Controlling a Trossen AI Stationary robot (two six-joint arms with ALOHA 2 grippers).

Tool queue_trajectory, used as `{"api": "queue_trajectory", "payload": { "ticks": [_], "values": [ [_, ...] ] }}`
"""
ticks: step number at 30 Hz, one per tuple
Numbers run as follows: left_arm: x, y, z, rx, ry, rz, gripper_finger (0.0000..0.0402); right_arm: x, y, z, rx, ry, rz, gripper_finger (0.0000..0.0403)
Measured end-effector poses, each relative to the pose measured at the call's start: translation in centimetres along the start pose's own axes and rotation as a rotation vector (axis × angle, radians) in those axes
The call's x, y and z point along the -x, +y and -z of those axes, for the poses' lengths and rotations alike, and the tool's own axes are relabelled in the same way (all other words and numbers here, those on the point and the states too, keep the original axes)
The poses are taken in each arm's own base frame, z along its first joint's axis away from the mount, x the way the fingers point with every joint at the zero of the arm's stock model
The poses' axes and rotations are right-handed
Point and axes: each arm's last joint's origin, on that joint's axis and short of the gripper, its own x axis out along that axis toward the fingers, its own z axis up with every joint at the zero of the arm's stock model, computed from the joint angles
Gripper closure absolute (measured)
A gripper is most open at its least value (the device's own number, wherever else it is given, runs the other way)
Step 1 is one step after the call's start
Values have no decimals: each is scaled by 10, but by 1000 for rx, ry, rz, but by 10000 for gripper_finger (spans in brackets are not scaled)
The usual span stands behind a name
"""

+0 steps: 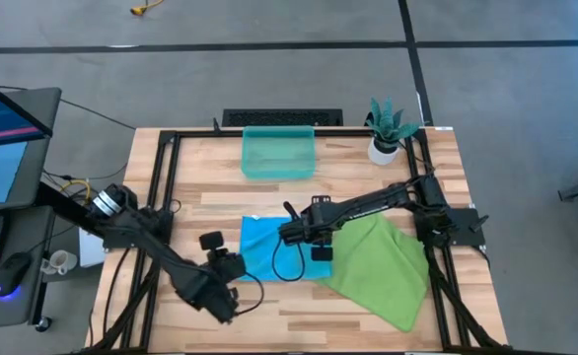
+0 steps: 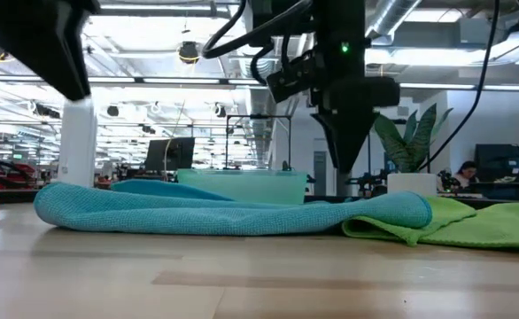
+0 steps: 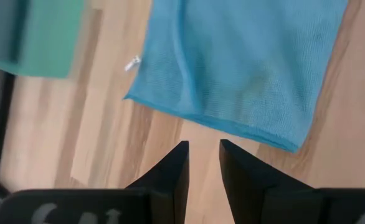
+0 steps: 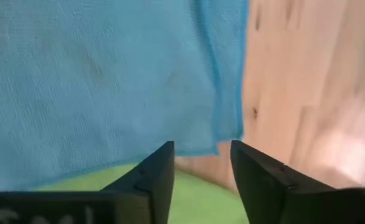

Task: Roll microfiber towels into tight, uniform cylinder then place into a basket
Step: Fold the blue microfiber cloth

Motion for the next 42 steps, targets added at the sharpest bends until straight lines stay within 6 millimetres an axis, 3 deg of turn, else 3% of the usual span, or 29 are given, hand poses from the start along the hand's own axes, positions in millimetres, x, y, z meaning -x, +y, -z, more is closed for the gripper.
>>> {"api": "queue_trajectory", "payload": {
  "ticks": [3,7,12,16,21,26,31,36,42],
  "values": [
    [10,-1,6,31,-63,-4,320,12,-4,5,7,36,7,208],
    [13,-7,14,67,-154,-9,320,29,0,16,22,-39,1,202],
    [-12,-18,26,86,-268,-27,320,37,17,41,42,-243,-37,207],
    [-35,-11,32,115,-267,-83,320,30,27,68,12,-359,-94,213],
    [-42,3,25,157,-254,-104,320,28,29,90,-54,-570,-92,217],
    [-26,28,9,177,-282,-35,320,31,23,100,-50,-805,-51,217],
    [-7,47,0,221,-331,71,320,29,15,112,-63,-880,-51,216],
    [-3,44,-7,238,-383,122,319,25,14,119,-85,-878,-63,219],
    [-16,34,-12,255,-367,113,296,21,19,116,-109,-869,-82,220]
  ]
}}
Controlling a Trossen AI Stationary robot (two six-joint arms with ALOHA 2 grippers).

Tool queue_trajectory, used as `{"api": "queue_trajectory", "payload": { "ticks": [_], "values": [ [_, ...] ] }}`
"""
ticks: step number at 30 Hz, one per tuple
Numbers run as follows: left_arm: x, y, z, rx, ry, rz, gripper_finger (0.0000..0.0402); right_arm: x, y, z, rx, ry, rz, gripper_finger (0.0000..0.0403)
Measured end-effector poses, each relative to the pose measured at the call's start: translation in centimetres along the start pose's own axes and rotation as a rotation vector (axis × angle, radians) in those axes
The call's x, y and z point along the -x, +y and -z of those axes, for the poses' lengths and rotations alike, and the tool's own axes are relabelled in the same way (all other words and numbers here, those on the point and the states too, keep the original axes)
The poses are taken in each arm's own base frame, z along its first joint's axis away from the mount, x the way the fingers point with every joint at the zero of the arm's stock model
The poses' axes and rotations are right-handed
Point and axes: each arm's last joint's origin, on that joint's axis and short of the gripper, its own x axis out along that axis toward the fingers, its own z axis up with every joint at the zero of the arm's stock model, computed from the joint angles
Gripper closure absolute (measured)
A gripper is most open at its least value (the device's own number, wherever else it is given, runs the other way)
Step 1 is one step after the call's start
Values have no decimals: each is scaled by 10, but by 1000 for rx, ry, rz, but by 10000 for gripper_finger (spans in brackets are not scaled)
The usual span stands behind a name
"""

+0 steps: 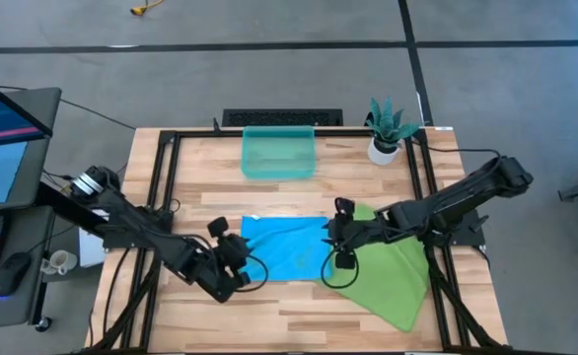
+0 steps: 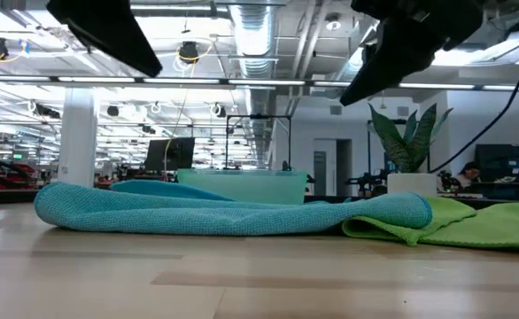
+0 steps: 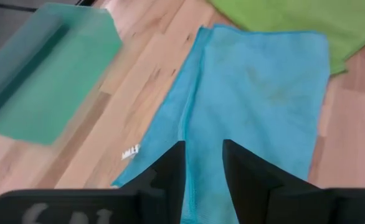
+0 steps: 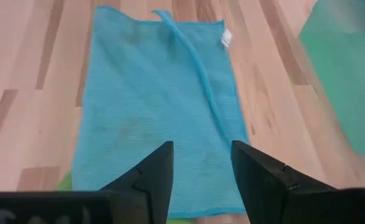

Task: Roll microfiber towels into tight, uniform cylinder then place into a basket
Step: Fold the blue microfiber cloth

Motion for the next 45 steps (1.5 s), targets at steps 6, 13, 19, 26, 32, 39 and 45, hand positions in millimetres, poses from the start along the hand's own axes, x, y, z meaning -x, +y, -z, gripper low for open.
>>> {"api": "queue_trajectory", "payload": {
  "ticks": [6,13,19,26,32,39,45],
  "values": [
    [-27,-4,6,-21,101,-33,254,-1,0,1,-11,5,-3,219],
    [-51,-13,18,-188,220,-13,239,0,2,1,-7,4,-8,223],
    [-61,-19,26,-270,244,-22,239,0,2,1,-8,5,-8,221],
    [-70,-18,31,-275,280,-58,239,0,2,1,-8,3,-8,223],
    [-76,-10,31,-254,293,-103,239,0,2,0,-9,-1,-9,221],
    [-93,-3,50,-218,334,-39,239,0,2,1,-8,2,-9,222],
    [-94,0,54,-205,318,-77,257,0,2,1,-8,1,-9,221]
  ]
}}
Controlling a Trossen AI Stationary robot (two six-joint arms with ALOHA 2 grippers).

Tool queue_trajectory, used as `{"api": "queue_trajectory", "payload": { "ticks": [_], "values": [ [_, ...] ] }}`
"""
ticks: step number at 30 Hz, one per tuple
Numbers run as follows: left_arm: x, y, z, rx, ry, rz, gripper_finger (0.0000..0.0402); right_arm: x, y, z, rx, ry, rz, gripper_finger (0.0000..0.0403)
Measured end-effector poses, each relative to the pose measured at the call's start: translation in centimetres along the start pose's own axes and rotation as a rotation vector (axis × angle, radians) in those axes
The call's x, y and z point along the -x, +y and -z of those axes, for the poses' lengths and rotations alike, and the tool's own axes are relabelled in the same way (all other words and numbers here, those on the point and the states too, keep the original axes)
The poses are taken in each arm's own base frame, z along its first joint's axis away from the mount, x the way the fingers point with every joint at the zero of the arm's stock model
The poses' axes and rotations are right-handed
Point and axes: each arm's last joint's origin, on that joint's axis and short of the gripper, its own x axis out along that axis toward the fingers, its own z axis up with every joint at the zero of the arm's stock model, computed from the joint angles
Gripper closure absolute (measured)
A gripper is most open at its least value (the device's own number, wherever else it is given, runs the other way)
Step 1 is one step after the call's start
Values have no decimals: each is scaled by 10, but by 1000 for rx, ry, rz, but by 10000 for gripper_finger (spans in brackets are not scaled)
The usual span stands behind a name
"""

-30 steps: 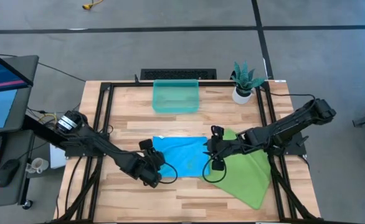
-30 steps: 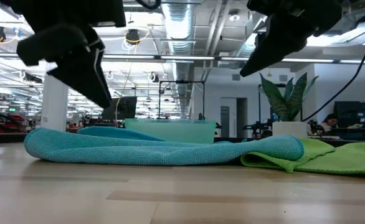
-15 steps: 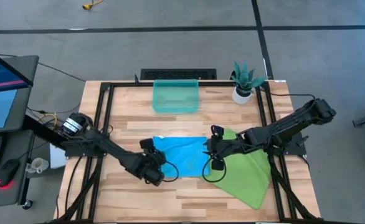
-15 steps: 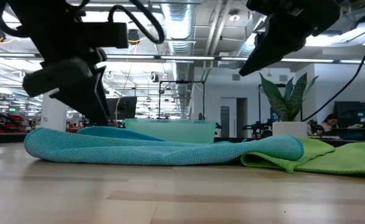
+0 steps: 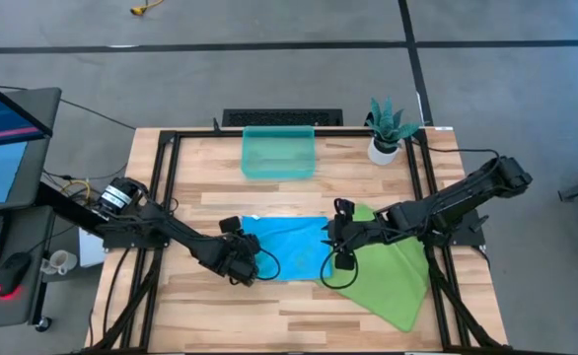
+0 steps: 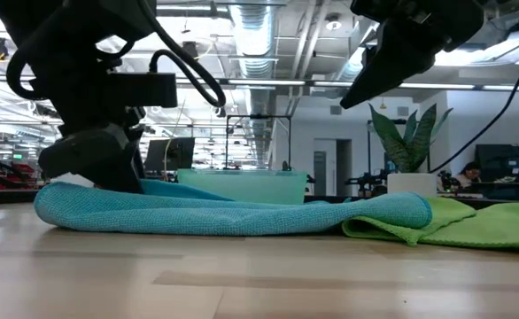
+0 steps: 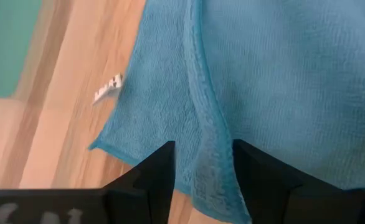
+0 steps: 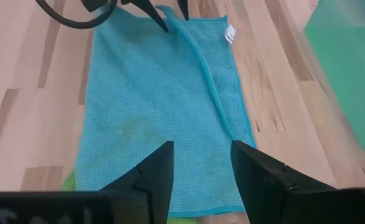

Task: Roll microfiber towels into tight, uniform cylinder then place into a basket
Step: Fold the blue microfiber cloth

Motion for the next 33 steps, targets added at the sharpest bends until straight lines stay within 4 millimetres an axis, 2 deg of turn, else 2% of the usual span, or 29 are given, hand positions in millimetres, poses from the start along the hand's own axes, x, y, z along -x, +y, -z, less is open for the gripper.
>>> {"api": "queue_trajectory", "payload": {
  "ticks": [4,9,11,22,28,33],
  "values": [
    [0,-1,0,-7,-1,2,303,0,0,0,0,0,0,223],
    [1,0,0,-35,-11,-11,380,0,0,0,-1,-1,0,225],
    [1,0,-1,-38,-22,-22,395,0,0,0,-1,-1,0,225],
    [11,9,-12,-46,-13,-132,400,0,0,0,-2,-2,0,225],
    [4,21,-15,-11,11,-193,401,0,0,0,-2,-2,0,225],
    [-2,27,-19,13,48,-168,401,0,0,0,-2,-2,0,225]
  ]
}}
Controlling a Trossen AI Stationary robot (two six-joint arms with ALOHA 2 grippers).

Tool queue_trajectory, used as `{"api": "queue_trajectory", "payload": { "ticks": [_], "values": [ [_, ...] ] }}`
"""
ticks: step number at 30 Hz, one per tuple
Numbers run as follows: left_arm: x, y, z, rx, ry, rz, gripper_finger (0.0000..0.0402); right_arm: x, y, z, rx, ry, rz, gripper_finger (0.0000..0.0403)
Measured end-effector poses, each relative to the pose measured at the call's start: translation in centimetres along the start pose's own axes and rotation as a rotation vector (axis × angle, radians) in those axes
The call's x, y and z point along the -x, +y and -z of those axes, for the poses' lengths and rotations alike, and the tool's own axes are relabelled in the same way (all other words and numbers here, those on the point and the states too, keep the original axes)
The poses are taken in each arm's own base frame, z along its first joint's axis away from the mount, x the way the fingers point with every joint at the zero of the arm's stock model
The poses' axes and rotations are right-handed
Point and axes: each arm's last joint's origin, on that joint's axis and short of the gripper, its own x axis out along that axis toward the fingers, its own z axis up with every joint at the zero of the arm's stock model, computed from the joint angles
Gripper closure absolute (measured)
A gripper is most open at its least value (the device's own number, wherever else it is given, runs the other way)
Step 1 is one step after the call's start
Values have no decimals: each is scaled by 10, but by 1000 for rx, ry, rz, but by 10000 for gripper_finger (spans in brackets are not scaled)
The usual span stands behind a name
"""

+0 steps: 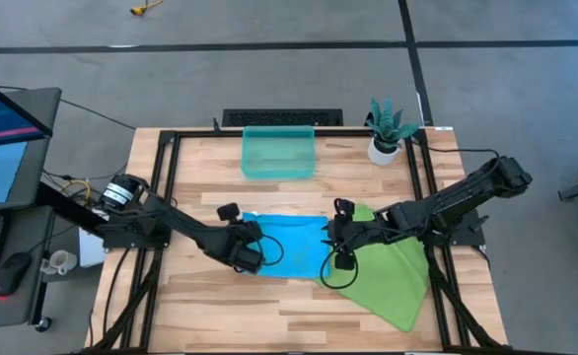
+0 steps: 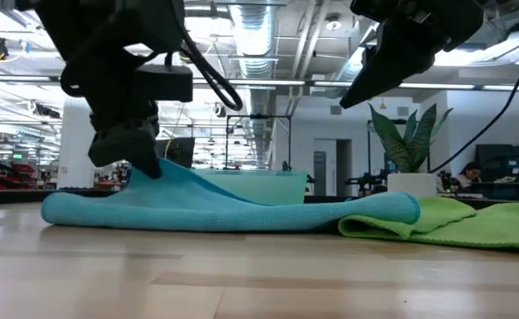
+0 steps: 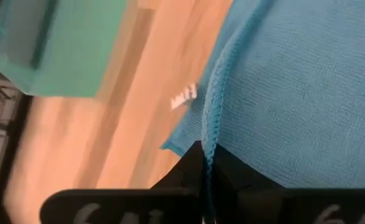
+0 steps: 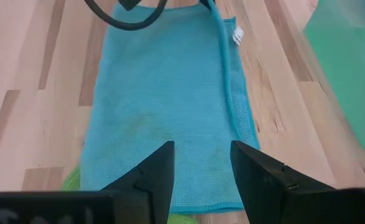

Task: Roll microfiber towels into tight, uniform cylinder then place into a basket
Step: Fold the blue microfiber cloth

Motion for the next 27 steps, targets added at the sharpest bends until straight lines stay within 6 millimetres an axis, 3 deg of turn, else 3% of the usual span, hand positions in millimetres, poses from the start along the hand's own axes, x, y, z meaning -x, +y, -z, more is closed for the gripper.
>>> {"api": "queue_trajectory", "payload": {
  "ticks": [10,19,23,27],
  "values": [
    [-6,4,-3,12,42,26,387,0,0,0,-2,0,0,225],
    [-9,11,-8,-6,73,25,293,0,0,0,-2,0,0,225],
    [4,19,-19,-36,109,-7,268,0,0,0,-2,0,0,225],
    [34,28,-38,-55,51,-76,263,0,0,0,-1,0,0,225]
  ]
}}
